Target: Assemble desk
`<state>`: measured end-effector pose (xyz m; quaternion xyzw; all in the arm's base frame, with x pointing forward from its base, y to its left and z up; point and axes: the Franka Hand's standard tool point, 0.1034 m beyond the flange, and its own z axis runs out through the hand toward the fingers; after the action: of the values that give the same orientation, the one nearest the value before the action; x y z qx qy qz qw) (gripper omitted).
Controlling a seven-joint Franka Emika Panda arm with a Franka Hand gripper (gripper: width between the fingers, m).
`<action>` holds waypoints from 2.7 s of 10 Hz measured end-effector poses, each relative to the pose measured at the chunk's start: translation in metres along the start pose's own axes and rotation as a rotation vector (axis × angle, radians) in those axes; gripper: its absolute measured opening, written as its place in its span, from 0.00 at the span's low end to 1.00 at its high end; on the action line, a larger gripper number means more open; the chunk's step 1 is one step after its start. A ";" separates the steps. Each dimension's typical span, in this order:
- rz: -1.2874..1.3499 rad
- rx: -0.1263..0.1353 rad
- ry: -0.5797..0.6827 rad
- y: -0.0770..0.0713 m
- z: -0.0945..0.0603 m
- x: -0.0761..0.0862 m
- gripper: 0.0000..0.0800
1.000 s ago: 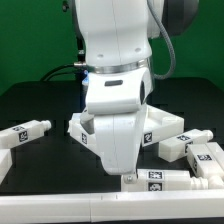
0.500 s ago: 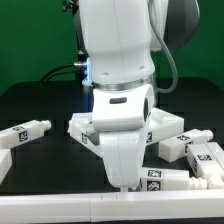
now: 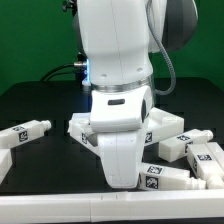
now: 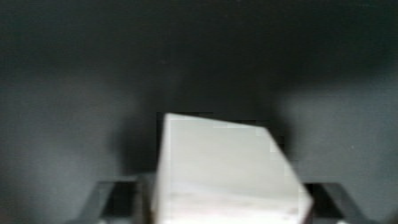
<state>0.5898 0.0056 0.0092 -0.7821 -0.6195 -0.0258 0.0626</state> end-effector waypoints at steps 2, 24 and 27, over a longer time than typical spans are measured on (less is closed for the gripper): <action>-0.132 -0.017 -0.010 0.004 -0.014 -0.018 0.36; -1.596 0.191 -0.074 -0.063 -0.051 -0.187 0.36; -1.553 0.201 -0.051 -0.058 -0.037 -0.174 0.36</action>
Offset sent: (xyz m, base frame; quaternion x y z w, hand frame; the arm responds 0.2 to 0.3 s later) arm -0.0493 -0.0564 0.0473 -0.0075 -0.0328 -0.2483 0.9681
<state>0.4947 -0.1543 0.0294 -0.1157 -0.9897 0.0121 0.0829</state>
